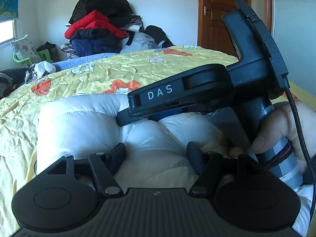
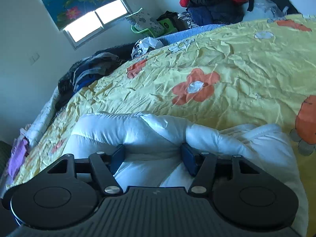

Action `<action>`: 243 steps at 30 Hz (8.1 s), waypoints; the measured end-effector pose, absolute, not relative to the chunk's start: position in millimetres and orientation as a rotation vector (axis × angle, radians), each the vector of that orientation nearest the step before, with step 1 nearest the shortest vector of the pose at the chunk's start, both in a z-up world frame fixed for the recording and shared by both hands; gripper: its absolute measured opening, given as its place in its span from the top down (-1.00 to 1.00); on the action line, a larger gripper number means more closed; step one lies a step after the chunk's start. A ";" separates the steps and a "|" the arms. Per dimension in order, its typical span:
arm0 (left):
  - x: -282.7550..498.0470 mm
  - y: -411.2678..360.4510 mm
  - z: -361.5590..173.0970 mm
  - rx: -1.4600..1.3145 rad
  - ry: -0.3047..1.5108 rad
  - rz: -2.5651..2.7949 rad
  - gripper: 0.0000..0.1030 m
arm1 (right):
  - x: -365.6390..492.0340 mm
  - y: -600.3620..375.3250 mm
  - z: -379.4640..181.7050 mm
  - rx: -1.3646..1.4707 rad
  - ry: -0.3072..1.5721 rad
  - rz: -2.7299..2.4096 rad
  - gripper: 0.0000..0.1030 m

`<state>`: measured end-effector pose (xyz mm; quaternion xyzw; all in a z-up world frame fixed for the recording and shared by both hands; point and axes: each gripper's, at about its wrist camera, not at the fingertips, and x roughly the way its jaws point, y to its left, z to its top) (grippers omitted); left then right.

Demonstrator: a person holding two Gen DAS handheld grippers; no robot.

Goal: Fold small clothes

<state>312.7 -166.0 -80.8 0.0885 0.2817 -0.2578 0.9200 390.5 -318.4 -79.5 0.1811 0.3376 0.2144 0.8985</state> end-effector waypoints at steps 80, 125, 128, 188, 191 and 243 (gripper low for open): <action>341.5 -25.1 -72.8 -0.569 0.866 -0.433 0.02 | 356.6 -398.2 -82.7 0.602 0.927 0.451 0.13; 301.9 89.8 -106.0 -0.621 0.919 -0.412 -0.17 | 342.0 -282.2 -101.1 0.544 1.028 0.741 0.22; 287.1 88.7 -99.8 -0.611 0.882 -0.378 -0.64 | 344.2 -295.7 -107.3 0.660 1.051 0.718 -0.07; 244.1 -11.7 -61.2 -0.044 0.550 -0.035 -0.96 | 359.9 -252.6 -22.5 0.437 0.748 0.360 -0.85; 228.7 -9.6 -52.2 -0.089 0.507 -0.048 -0.96 | 365.0 -242.8 15.8 0.440 0.654 0.445 -0.99; 260.6 -41.7 -88.2 0.056 0.595 -0.179 -1.00 | 456.5 -56.2 -45.8 -0.238 0.762 0.705 -0.92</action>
